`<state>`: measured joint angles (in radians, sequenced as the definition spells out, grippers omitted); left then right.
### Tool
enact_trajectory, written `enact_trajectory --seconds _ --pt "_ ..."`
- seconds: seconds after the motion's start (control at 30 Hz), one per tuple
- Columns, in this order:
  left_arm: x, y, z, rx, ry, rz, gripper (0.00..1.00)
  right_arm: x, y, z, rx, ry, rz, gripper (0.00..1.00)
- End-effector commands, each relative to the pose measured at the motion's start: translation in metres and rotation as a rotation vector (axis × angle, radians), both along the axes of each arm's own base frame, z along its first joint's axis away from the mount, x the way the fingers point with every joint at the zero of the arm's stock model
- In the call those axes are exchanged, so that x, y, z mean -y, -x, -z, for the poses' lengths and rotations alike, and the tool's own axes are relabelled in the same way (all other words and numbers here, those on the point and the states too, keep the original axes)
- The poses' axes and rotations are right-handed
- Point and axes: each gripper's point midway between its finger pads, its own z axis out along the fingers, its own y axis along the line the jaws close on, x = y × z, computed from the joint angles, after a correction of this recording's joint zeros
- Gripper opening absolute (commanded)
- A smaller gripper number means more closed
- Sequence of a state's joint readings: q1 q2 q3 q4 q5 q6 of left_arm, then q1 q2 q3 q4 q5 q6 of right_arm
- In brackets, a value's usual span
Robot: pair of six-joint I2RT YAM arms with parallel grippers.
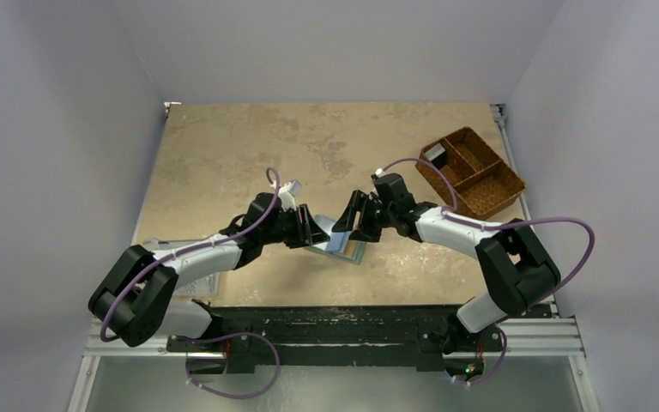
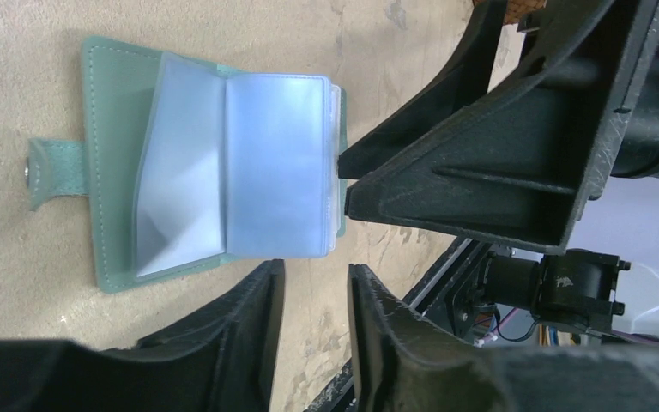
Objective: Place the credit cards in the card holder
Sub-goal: Open the card holder at the center of the board.
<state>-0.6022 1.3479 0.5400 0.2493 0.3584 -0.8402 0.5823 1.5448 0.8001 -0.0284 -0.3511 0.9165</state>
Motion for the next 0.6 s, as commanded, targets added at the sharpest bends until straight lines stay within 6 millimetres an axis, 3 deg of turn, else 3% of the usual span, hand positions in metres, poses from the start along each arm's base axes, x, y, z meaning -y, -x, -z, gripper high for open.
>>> enact_trajectory --seconds 0.0,0.27,0.57 --pt "-0.002 -0.005 -0.004 0.039 -0.011 0.001 0.46 -0.020 -0.016 -0.027 0.066 -0.077 -0.014 0.68" --pt "-0.007 0.001 0.007 0.019 -0.018 -0.010 0.50 -0.030 -0.022 -0.046 0.100 -0.097 -0.024 0.68" --pt "-0.010 0.000 0.006 0.026 -0.025 -0.032 0.55 -0.042 -0.026 -0.038 0.086 -0.092 -0.049 0.68"
